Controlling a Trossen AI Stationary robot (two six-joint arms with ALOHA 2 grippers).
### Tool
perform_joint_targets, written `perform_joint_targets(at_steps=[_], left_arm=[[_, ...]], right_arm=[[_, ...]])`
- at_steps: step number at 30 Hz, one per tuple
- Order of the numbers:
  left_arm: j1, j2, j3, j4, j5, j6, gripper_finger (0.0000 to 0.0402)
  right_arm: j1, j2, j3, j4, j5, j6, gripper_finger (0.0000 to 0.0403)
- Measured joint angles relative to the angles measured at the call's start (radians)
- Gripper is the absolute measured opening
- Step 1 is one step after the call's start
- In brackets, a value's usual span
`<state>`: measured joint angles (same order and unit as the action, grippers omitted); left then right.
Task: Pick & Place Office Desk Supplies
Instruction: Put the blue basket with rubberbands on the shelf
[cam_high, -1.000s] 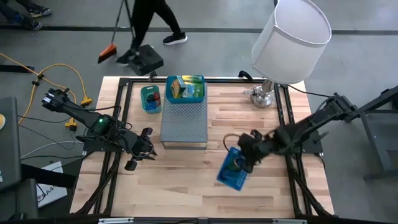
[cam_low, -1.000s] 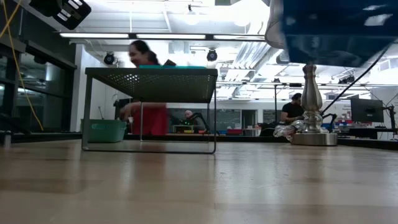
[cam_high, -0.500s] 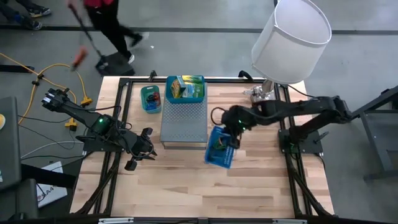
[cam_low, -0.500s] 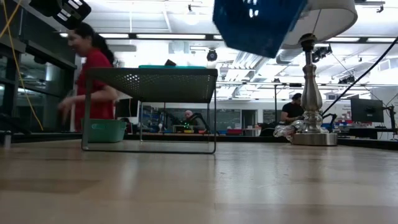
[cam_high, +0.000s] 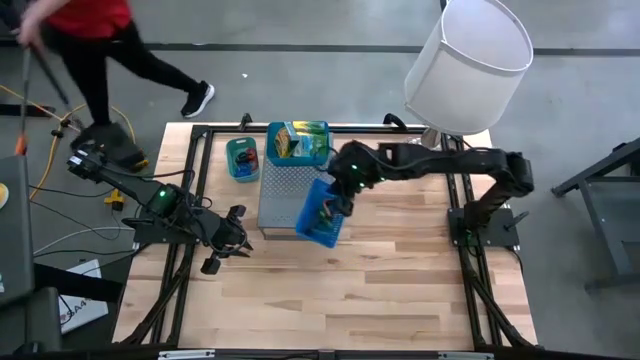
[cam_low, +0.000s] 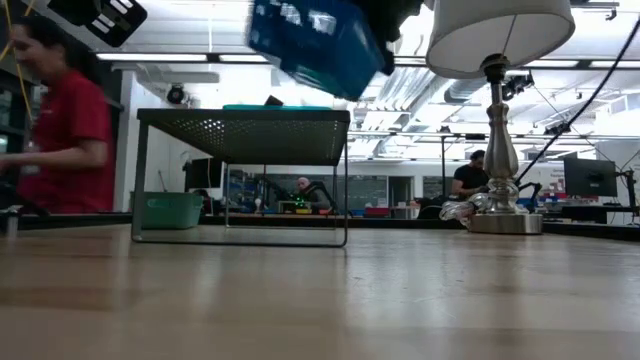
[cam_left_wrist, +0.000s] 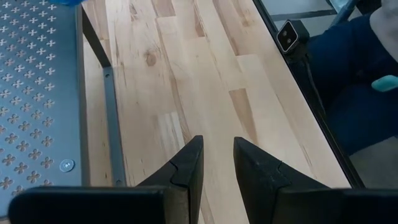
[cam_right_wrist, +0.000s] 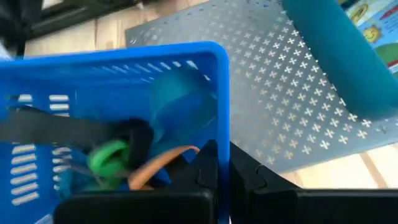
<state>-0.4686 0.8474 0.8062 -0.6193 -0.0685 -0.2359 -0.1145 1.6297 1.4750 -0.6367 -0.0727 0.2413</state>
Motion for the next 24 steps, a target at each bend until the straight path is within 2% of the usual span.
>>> perform_joint_targets(at_steps=[6,13,19,24], left_arm=[[0.000,0.000,0.000,0.000,0.000,0.000,0.0083],[0.000,0.000,0.000,0.000,0.000,0.000,0.0083],[0.000,0.000,0.000,0.000,0.000,0.000,0.0083],[0.000,0.000,0.000,0.000,0.000,0.000,0.0083]], right_arm=[[-0.041,0.110,0.161,-0.099,-0.020,0.177,0.0004],[-0.033,0.194,0.297,-0.173,-0.005,0.389,0.0004],[-0.028,0.223,0.325,-0.173,0.097,0.567,0.0003],[-0.027,0.225,0.325,-0.212,0.102,0.729,0.0003]])
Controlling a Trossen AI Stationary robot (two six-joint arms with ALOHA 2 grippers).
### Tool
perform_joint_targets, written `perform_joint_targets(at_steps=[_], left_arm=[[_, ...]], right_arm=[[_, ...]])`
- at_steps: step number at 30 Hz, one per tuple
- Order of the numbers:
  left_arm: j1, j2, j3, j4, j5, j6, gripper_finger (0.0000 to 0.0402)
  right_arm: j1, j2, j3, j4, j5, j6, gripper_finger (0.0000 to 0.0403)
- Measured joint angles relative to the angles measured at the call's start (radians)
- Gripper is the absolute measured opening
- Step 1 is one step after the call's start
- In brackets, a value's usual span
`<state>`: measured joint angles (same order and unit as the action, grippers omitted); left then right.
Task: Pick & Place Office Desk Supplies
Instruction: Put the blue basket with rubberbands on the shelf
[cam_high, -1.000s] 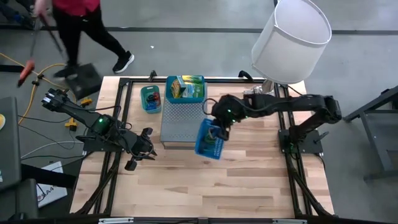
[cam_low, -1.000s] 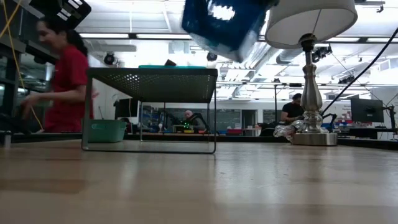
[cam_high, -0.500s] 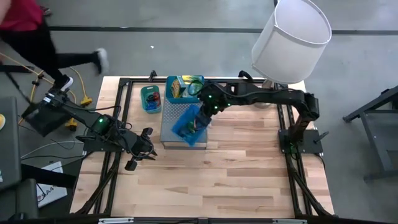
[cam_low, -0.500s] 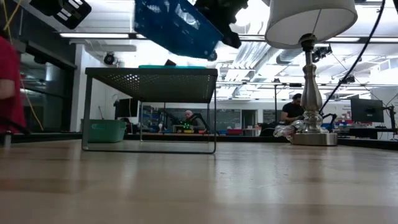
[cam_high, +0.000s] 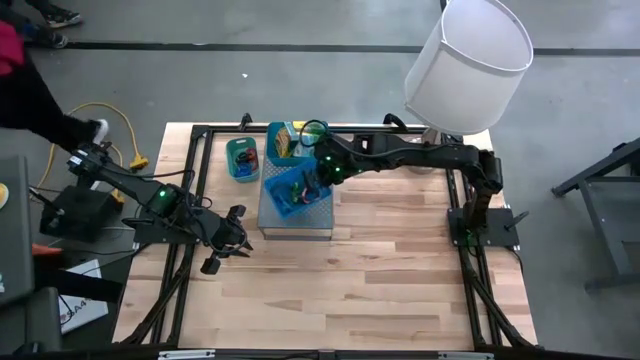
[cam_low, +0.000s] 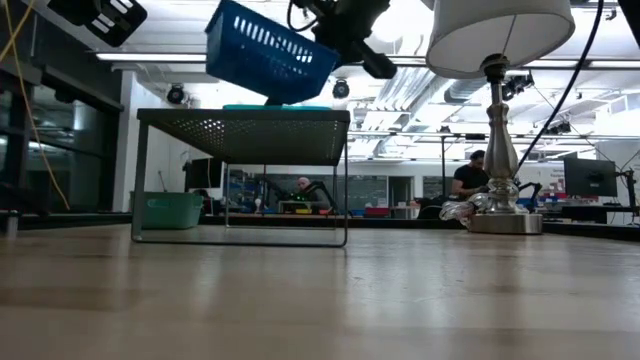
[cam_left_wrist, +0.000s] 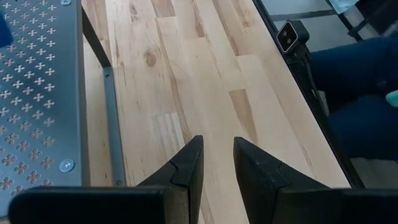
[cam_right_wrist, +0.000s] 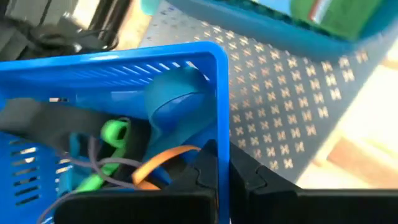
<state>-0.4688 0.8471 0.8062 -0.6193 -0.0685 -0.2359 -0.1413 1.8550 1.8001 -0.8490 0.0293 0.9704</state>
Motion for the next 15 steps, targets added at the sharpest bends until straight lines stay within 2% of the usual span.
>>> perform_joint_targets(at_steps=[7,15], left_arm=[[0.000,0.000,0.000,0.000,0.000,0.000,0.0083],[0.000,0.000,0.000,0.000,0.000,0.000,0.0083]], right_arm=[[0.000,0.000,0.000,-0.049,0.029,0.197,0.0003],[-0.001,0.022,-0.001,-0.060,0.024,0.300,0.0003]])
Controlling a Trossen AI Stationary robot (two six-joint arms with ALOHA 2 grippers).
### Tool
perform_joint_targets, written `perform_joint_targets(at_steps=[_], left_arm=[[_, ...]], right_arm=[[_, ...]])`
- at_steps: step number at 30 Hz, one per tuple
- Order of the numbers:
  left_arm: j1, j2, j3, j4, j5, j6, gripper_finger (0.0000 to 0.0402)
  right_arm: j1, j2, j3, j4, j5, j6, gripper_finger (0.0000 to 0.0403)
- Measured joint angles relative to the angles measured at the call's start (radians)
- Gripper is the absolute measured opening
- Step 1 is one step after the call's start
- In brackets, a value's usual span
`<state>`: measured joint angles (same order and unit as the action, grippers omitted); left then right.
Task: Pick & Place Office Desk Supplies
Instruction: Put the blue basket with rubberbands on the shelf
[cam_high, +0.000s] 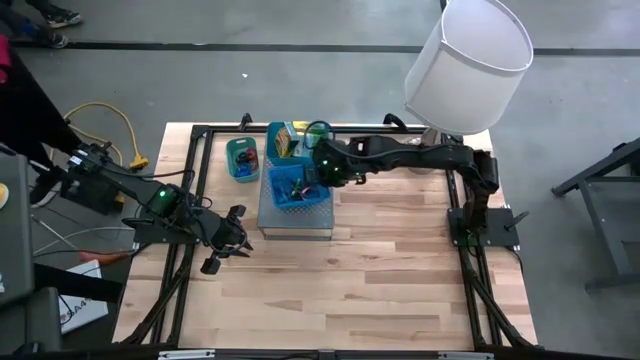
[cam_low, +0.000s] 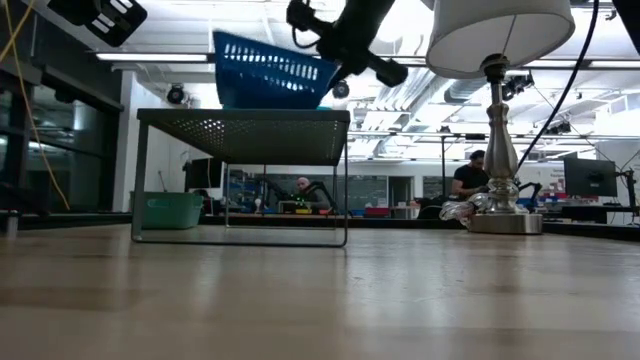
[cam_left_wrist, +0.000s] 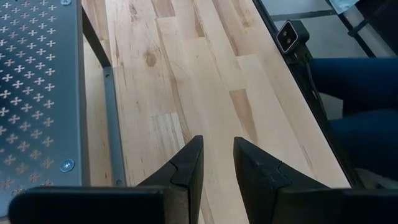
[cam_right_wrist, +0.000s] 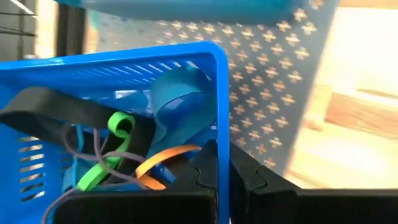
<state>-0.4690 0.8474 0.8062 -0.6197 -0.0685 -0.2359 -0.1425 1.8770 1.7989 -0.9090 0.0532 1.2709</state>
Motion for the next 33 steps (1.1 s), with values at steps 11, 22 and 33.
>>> perform_joint_targets(at_steps=[11,22,33], left_arm=[[0.000,0.000,0.000,0.003,0.000,0.000,0.0083],[0.000,0.000,0.000,0.034,0.000,0.000,0.0083],[0.000,0.000,0.000,0.041,0.000,0.000,0.0083]], right_arm=[[-0.029,0.050,0.002,0.001,0.047,0.036,0.0003],[-0.042,0.049,0.000,0.000,0.080,0.035,0.0003],[-0.034,0.049,0.000,0.009,0.079,0.007,0.0003]])
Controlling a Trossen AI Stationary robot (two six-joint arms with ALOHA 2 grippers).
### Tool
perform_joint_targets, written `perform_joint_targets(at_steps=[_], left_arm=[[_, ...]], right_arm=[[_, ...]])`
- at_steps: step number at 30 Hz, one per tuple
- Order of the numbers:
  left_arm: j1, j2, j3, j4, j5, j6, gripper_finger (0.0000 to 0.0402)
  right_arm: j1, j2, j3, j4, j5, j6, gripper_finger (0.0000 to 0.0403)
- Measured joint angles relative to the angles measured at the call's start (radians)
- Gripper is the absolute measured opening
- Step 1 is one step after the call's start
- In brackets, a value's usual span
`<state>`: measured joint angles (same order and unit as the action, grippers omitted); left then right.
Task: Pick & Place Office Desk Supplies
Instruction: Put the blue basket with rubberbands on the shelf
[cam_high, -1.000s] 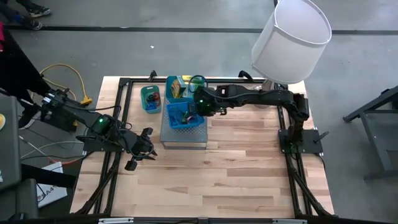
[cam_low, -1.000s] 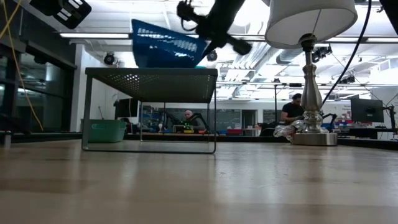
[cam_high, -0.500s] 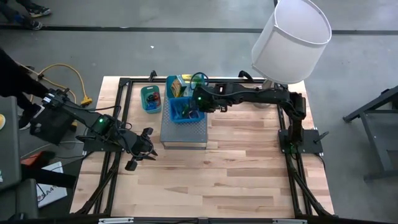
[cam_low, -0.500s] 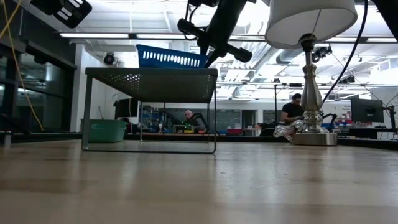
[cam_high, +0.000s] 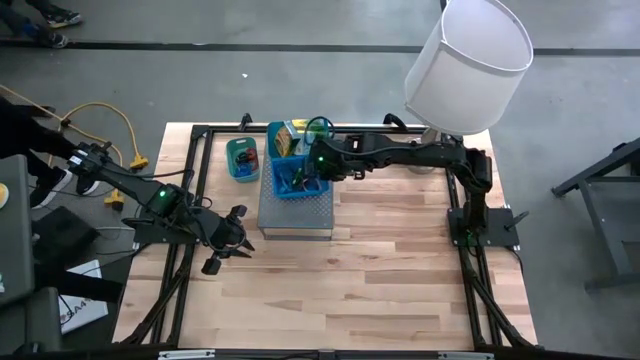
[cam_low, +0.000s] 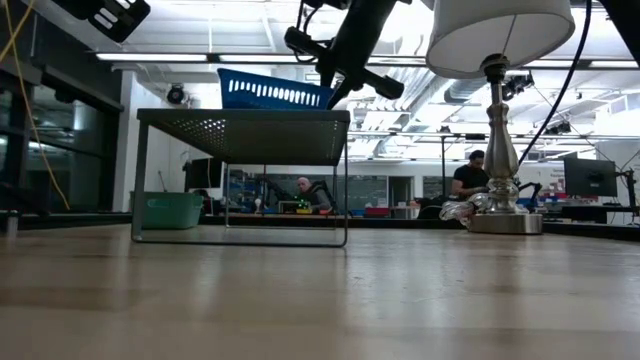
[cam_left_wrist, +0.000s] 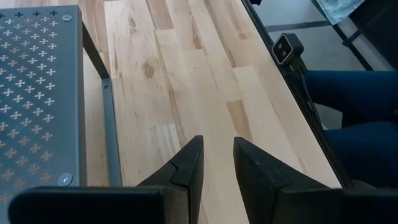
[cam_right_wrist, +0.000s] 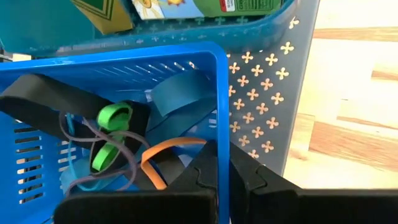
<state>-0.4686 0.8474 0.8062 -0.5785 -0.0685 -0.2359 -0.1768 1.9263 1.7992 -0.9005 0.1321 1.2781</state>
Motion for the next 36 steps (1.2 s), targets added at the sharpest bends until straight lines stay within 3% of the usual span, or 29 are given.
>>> perform_joint_targets(at_steps=[29,36], left_arm=[[0.000,0.000,0.000,0.000,0.000,0.000,0.0083],[0.000,0.000,0.000,0.000,0.000,0.000,0.0083]], right_arm=[[0.001,0.000,0.000,0.020,-0.021,-0.033,0.0005],[0.007,-0.002,0.000,0.022,-0.019,-0.043,0.0069]])
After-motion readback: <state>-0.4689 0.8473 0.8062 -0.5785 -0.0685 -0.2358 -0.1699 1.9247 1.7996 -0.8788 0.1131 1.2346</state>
